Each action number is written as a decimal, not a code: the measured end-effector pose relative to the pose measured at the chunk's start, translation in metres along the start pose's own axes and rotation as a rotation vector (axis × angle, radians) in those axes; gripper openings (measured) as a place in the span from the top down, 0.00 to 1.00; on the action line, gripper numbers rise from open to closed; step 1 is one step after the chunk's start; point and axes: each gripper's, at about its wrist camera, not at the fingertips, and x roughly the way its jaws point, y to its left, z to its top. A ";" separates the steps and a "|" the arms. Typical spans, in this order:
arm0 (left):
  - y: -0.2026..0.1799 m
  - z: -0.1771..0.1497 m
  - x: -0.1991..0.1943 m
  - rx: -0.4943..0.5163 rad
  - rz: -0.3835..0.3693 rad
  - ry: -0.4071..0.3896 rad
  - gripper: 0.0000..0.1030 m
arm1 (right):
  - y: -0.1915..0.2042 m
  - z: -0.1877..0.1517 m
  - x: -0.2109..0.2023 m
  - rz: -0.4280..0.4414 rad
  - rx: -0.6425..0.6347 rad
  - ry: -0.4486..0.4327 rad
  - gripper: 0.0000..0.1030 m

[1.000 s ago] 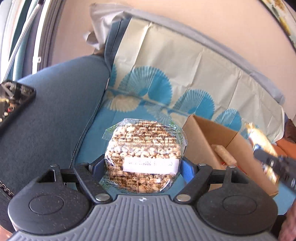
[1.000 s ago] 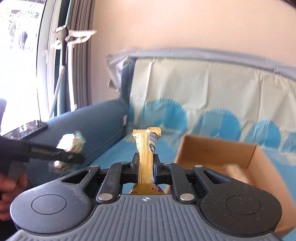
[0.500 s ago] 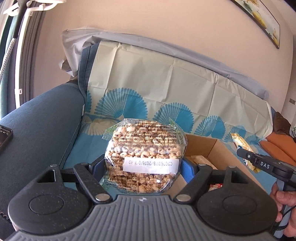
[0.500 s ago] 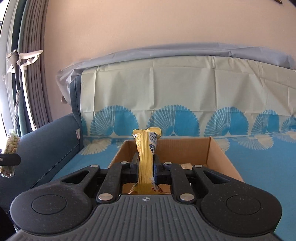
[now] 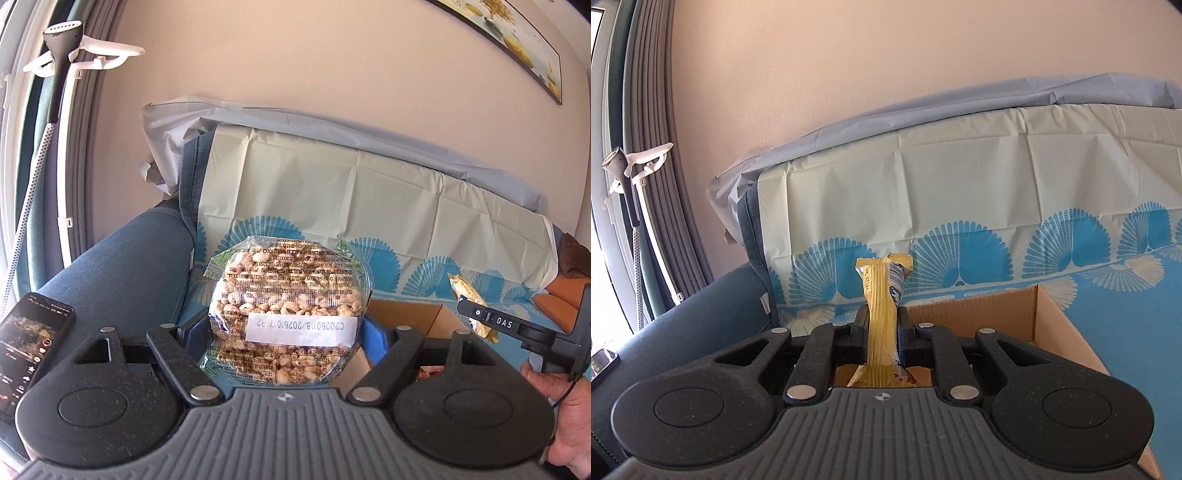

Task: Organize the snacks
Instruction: 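Lift and carry the nut pack and yellow wafer bar over the box with both tools, then open both tools to drop the nut pack and wafer bar into the box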

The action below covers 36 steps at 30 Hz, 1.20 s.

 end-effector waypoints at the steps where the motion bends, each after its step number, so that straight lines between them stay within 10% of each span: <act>1: -0.003 0.007 -0.008 0.015 0.006 -0.012 0.18 | 0.002 0.001 -0.001 0.001 0.002 -0.010 0.87; 11: -0.039 0.021 -0.052 0.124 0.009 -0.109 0.18 | -0.005 0.003 -0.017 -0.019 0.008 -0.040 0.87; 25: -0.108 -0.009 0.041 0.082 -0.122 0.062 0.18 | -0.046 0.003 -0.043 -0.135 0.020 -0.047 0.87; 36: -0.199 0.031 0.140 0.097 -0.174 0.071 0.17 | -0.075 -0.001 -0.038 -0.190 0.045 -0.028 0.86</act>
